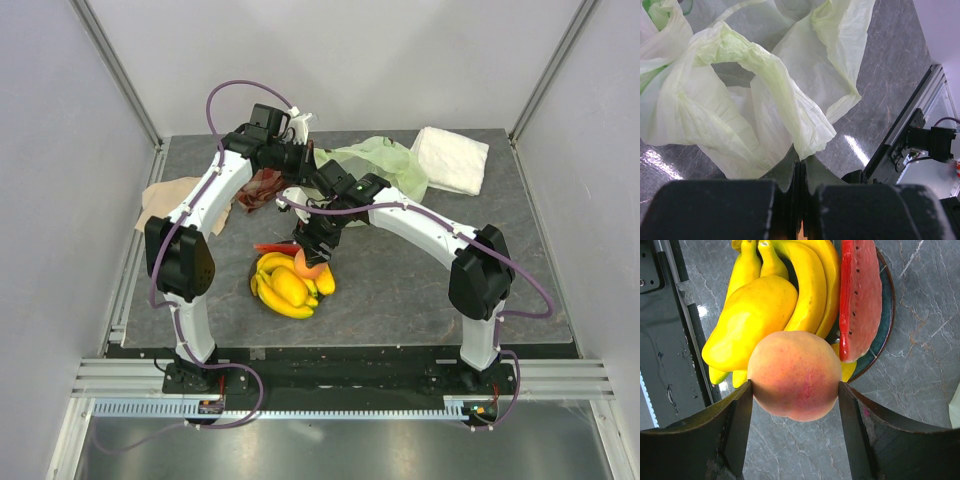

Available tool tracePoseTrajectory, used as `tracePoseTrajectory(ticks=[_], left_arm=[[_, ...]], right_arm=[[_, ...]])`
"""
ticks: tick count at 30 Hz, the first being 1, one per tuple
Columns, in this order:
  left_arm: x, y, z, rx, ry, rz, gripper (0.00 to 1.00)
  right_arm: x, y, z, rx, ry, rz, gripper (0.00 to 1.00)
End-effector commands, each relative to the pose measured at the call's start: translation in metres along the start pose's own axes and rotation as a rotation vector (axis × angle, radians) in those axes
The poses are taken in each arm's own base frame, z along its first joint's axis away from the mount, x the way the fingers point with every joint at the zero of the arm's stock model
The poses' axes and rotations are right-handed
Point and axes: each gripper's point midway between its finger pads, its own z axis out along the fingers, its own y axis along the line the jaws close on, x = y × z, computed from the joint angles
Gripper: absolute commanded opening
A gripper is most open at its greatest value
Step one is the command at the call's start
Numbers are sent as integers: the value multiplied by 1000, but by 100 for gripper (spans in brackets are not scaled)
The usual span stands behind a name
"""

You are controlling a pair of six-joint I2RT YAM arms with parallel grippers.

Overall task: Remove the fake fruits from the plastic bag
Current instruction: Place the fake fruit on the plate.

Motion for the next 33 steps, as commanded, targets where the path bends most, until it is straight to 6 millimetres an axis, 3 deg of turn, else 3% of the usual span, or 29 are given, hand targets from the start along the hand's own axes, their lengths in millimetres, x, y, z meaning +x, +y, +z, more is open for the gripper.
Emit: tracePoseTrajectory(ticks=[1, 13, 17, 18, 23, 24, 25, 33], left_arm=[[-8, -10, -12, 5, -37, 62, 1], [-10, -9, -14, 1, -42, 70, 2], [-9, -10, -13, 3, -40, 70, 2], [-9, -10, -13, 3, -40, 70, 2], [-10, -9, -11, 8, -38, 69, 2], [-10, -8, -11, 10, -37, 67, 2], [-9, -9, -10, 11, -35, 66, 1], [-10, -10, -8, 23, -34, 63, 2]], right_arm=[[0, 5, 4, -34, -4, 11, 55], [5, 3, 7, -30, 19, 39, 67], [1, 3, 5, -25, 10, 39, 69], [0, 3, 5, -25, 10, 39, 76], [-3, 3, 4, -21, 3, 34, 78], [-2, 2, 4, -21, 4, 37, 93], [-3, 2, 3, -20, 2, 37, 98], [-13, 2, -2, -17, -20, 33, 98]])
